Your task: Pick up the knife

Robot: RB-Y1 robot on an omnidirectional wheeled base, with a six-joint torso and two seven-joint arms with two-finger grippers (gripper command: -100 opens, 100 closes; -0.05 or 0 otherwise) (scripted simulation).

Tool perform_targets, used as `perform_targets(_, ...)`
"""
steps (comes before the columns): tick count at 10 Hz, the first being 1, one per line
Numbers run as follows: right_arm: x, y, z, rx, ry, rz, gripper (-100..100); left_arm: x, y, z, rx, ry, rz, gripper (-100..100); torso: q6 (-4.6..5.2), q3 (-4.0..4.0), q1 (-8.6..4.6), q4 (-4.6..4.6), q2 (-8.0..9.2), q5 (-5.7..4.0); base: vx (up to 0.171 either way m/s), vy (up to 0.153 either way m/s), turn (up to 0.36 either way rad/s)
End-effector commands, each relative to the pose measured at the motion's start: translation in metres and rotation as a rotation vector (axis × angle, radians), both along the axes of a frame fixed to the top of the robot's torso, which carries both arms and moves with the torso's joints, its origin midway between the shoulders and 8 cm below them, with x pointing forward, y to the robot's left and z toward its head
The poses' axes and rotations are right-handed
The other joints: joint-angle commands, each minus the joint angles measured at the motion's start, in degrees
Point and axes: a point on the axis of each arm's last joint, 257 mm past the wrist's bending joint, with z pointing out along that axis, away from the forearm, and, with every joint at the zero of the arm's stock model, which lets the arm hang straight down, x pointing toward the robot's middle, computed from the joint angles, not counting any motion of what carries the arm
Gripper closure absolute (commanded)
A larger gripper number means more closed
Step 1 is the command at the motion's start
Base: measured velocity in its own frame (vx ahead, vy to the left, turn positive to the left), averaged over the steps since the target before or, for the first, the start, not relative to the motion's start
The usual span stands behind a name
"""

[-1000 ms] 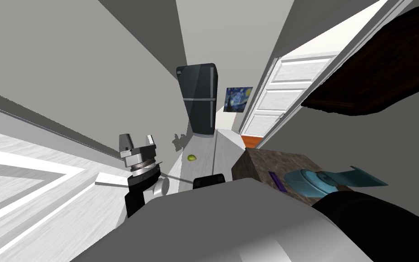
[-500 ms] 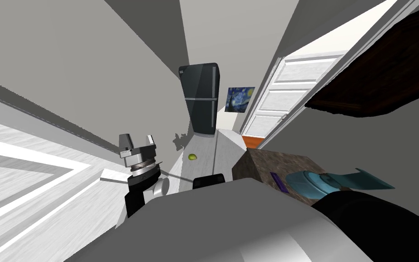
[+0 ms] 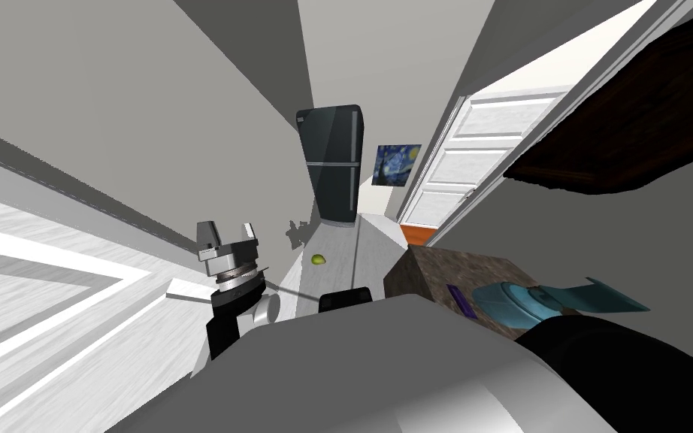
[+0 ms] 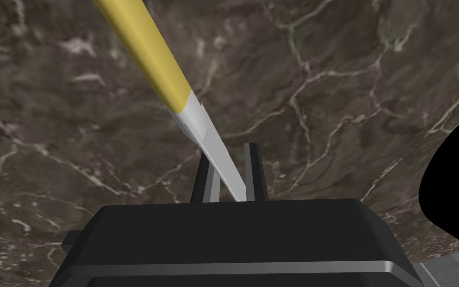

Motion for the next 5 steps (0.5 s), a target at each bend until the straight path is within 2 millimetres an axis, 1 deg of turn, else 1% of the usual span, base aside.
perform_targets(1,0.000,0.000,0.000,0.000,0.000,0.000,0,0.000,0.000,0.000,0.000,0.000,0.000,0,0.00,0.00,0.00,0.00,0.00,0.00,0.000,0.000,0.000)
perform_targets(2,-0.001,-0.001,0.011,0.007,-0.002,0.002,100,0.000,0.000,0.000,0.000,0.000,0.000,0,0.00,0.00,-0.01,0.00,-0.01,0.00,0.014,-0.019,-0.098)
perform_targets(3,-0.001,-0.003,0.017,0.009,-0.002,0.004,100,0.000,0.000,0.000,0.000,0.000,0.000,0,0.07,-0.03,-0.05,-0.04,-0.02,0.02,0.018,-0.027,-0.093)
perform_targets(4,-0.002,-0.004,0.013,0.005,-0.001,0.003,100,0.000,0.000,0.000,0.000,0.000,0.000,0,0.05,-0.05,-0.07,-0.05,-0.06,0.01,0.005,-0.012,-0.014)
perform_targets(5,-0.002,-0.003,0.014,0.007,-0.001,0.004,0,0.000,0.000,0.000,0.000,0.000,0.000,0,0.02,-0.04,-0.06,-0.02,-0.05,-0.04,0.000,0.000,0.000)
